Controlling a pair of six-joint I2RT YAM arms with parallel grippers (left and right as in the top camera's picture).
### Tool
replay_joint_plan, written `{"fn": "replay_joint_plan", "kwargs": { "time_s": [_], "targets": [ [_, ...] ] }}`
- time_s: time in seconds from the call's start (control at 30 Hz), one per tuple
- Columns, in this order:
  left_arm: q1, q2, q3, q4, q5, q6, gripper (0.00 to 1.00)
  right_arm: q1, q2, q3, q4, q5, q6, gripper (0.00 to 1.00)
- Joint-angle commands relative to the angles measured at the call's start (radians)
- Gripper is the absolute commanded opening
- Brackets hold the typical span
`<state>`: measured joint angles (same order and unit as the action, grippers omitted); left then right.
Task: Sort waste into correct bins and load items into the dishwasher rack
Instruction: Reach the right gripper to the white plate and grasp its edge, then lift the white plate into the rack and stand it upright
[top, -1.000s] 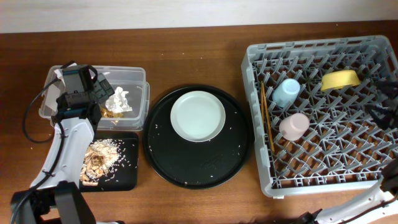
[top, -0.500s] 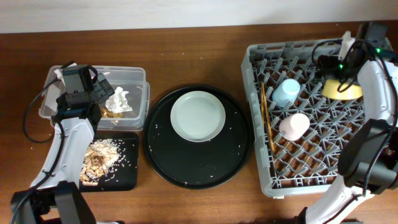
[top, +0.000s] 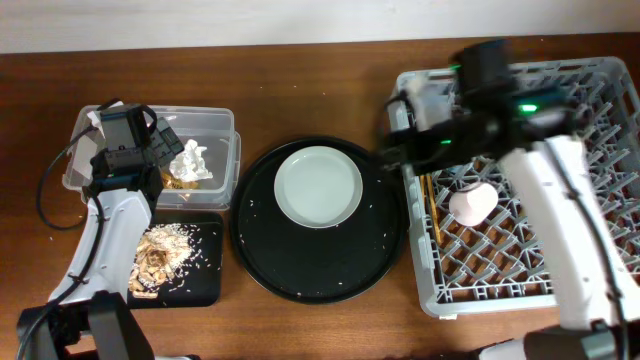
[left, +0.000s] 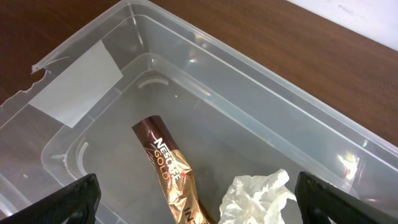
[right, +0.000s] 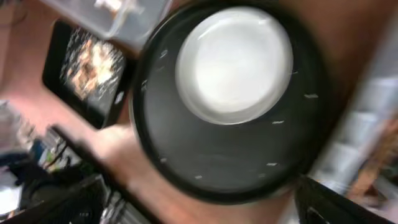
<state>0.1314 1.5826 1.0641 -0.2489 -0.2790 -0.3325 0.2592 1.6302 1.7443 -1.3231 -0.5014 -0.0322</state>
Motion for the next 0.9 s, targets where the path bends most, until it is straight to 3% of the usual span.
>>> {"fn": "replay_joint_plan", "kwargs": {
  "time_s": [0.0, 0.17, 0.37, 0.4, 0.47, 0.53, 0.7, 0.8, 0.87],
  "targets": [
    [0.003, 0.004, 0.007, 0.002, 0.003, 0.005, 1.00, 0.121, 0.106, 0.006, 0.046, 0.177, 0.106, 0.45],
    [0.003, 0.004, 0.007, 0.002, 0.003, 0.005, 1.00, 0.191, 0.372, 0.006, 0.217, 0.435, 0.255, 0.43],
    [0.003, 0.004, 0.007, 0.002, 0.003, 0.005, 0.99, 0.191, 0.619, 0.006, 0.345, 0.522, 0.255, 0.41],
    [0.003, 0.004, 0.007, 0.002, 0.003, 0.005, 0.99, 0.190, 0.634, 0.006, 0.352, 0.522, 0.255, 0.34],
    [0.003, 0.004, 0.007, 0.002, 0.003, 0.005, 0.99, 0.190, 0.645, 0.006, 0.354, 0.521, 0.255, 0.12],
    [0.003, 0.004, 0.007, 0.002, 0.003, 0.005, 0.99, 0.190, 0.644, 0.006, 0.339, 0.521, 0.254, 0.04],
    [0.003, 0.004, 0.007, 0.002, 0.003, 0.005, 0.99, 0.171, 0.405, 0.200, 0.103, 0.560, 0.186, 0.04],
    [0.003, 0.004, 0.007, 0.002, 0.003, 0.005, 0.99, 0.121, 0.185, 0.304, -0.041, 0.752, 0.186, 0.04],
    [0.003, 0.004, 0.007, 0.002, 0.003, 0.005, 0.99, -0.003, 0.013, 0.311, -0.050, 1.001, 0.149, 0.04]
  ]
}}
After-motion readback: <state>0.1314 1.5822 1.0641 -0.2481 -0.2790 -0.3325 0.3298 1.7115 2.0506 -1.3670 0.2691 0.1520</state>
